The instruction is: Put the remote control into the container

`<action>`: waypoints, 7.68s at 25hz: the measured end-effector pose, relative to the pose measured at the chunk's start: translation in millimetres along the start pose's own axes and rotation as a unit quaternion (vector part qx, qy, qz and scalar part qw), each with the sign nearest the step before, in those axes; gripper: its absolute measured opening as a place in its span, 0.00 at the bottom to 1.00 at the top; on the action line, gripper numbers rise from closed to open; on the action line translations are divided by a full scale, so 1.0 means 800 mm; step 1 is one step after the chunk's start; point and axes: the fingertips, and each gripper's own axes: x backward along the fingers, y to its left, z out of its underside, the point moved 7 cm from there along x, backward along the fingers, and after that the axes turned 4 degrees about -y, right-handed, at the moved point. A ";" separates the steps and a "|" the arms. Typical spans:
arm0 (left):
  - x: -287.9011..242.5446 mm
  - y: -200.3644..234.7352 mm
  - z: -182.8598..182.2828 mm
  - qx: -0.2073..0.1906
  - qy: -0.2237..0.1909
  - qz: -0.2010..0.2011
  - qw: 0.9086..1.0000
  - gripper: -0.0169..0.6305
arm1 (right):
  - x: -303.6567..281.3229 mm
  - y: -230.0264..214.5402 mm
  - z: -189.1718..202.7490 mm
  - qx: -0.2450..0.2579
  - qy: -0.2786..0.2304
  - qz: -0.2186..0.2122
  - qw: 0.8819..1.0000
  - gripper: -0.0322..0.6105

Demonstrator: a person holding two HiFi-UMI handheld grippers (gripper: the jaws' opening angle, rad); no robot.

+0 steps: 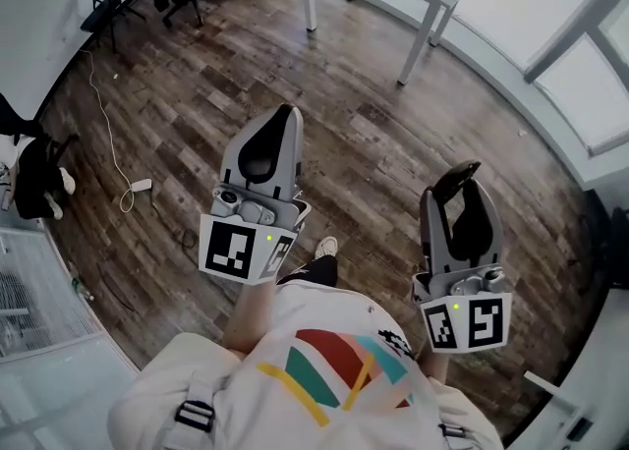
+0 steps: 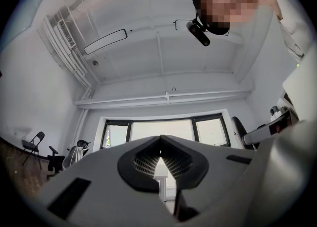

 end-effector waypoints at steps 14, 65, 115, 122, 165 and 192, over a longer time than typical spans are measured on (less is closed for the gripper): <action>-0.157 0.110 0.069 0.001 0.027 0.004 1.000 0.04 | -0.204 -0.050 0.026 -0.050 0.034 -0.007 0.998 0.42; -0.772 0.354 0.307 -0.057 0.011 -0.027 0.998 0.04 | -0.841 -0.404 0.069 -0.028 0.051 -0.025 0.998 0.42; -1.159 0.610 0.523 -0.004 0.062 0.011 0.998 0.04 | -1.360 -0.566 0.178 -0.044 0.155 0.032 0.986 0.42; -1.219 0.635 0.565 0.024 0.073 0.060 0.995 0.04 | -1.374 -0.597 0.189 -0.019 0.195 0.097 0.976 0.42; -1.296 0.623 0.749 0.057 0.172 0.218 0.959 0.04 | -1.433 -0.578 0.451 -0.004 0.518 0.115 0.848 0.42; -1.288 0.635 0.746 0.053 0.169 0.203 0.963 0.04 | -1.443 -0.580 0.441 -0.047 0.436 0.089 0.894 0.50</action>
